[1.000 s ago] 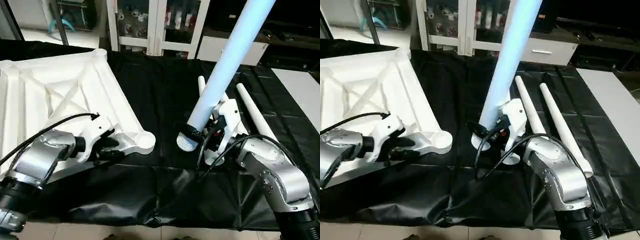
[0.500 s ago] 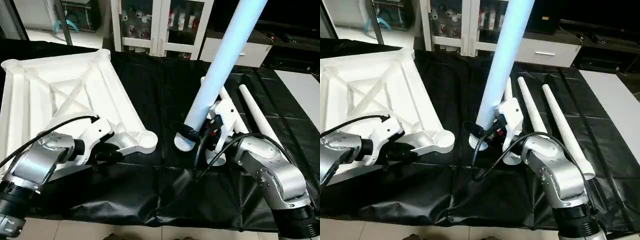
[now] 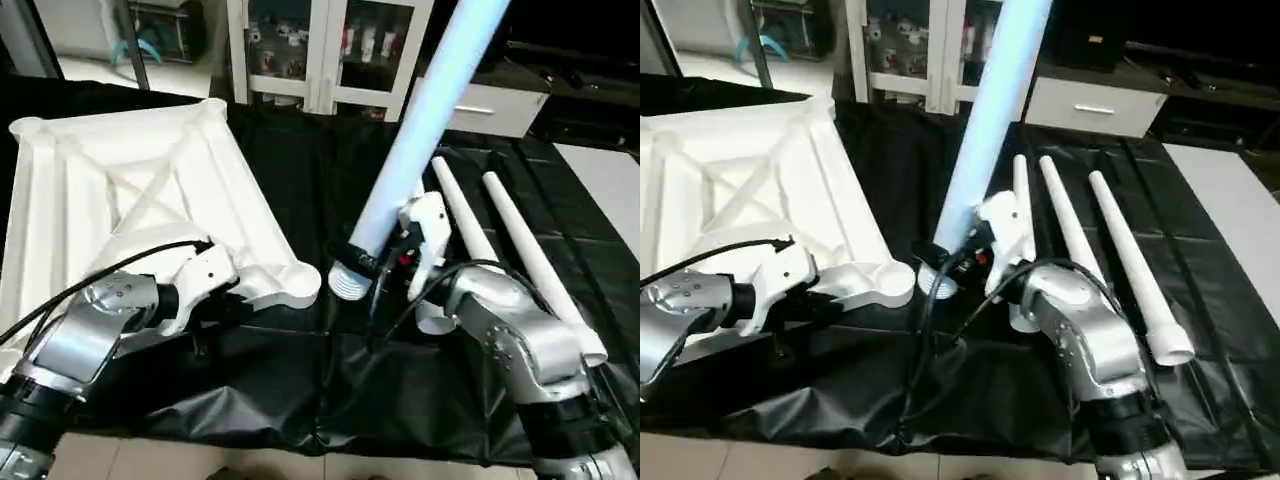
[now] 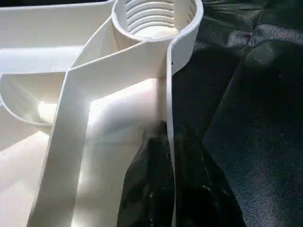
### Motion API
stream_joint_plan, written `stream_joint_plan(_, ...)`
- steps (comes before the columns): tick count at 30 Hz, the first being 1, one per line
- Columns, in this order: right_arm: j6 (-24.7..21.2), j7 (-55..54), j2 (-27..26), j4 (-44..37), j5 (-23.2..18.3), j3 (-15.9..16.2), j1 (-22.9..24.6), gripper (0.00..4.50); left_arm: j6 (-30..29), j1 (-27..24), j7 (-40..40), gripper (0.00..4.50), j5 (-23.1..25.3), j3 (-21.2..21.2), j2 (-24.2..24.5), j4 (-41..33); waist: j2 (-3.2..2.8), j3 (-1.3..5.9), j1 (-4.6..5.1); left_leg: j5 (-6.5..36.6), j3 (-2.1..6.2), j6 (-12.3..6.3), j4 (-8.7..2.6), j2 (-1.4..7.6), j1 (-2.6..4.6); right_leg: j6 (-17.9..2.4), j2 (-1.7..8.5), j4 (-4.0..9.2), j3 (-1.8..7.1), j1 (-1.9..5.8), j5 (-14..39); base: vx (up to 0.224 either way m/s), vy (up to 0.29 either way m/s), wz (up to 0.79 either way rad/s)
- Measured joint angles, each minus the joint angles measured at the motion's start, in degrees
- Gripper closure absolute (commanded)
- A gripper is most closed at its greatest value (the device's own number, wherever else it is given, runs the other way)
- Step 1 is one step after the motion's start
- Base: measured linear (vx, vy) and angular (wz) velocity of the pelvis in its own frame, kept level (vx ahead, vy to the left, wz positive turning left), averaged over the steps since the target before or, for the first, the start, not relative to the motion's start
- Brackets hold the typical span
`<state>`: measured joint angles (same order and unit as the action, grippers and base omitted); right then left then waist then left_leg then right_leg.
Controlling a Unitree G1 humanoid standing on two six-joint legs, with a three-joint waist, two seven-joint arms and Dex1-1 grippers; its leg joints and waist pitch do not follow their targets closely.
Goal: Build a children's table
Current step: Pick table leg, then insert table leg to table base
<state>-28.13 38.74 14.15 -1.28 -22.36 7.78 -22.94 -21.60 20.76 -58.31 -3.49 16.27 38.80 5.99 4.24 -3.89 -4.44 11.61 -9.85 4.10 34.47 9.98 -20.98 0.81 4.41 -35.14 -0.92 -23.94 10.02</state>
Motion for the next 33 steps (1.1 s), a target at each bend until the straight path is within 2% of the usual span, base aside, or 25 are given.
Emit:
stream_joint_plan(5, -0.5, 1.3, -0.2, 2.2, 0.1, 1.5, -1.1, 2.64, 0.6, -0.3, -1.8, 4.50, 0.0, 1.9, -1.4, -1.9, -0.01, 0.00, -0.98, -0.1, -0.11, -0.04, -0.02, 0.01, 0.01, 0.0, 0.09, -0.04, 0.00, 0.01, 0.0, 0.000, 0.000, 0.00)
stream_joint_plan(18, -2.9, 3.8, 0.6, 4.4, 2.3, 6.0, -2.1, 2.64, 3.0, 0.8, -3.6, 4.50, 1.7, 4.3, -3.6, -1.8, -0.01, 0.00, -0.96, -0.3, -0.17, 0.03, -0.02, 0.05, -0.03, 0.0, 0.12, -0.13, 0.06, 0.19, 0.0, 0.000, 0.000, 0.00)
stream_joint_plan(26, -3.8, 4.0, 1.7, 6.6, 2.9, 6.0, -3.7, 2.64, 3.3, 1.1, -3.9, 4.50, 2.1, 4.3, -3.9, -1.2, 0.02, 0.02, -0.93, -0.3, -0.16, 0.03, -0.02, 0.06, -0.03, 0.1, 0.12, -0.14, 0.06, 0.25, 0.0, 0.000, 0.000, 0.00)
stream_joint_plan(33, -3.5, 4.0, 0.3, 10.0, 3.3, 5.9, -5.3, 2.64, 3.3, 1.1, -4.1, 4.50, 2.2, 4.3, -3.8, -1.1, 0.07, 0.05, -0.81, -0.3, -0.16, 0.04, -0.03, 0.07, -0.03, 0.1, 0.11, -0.14, 0.05, 0.26, 0.0, 0.000, 0.000, 0.00)
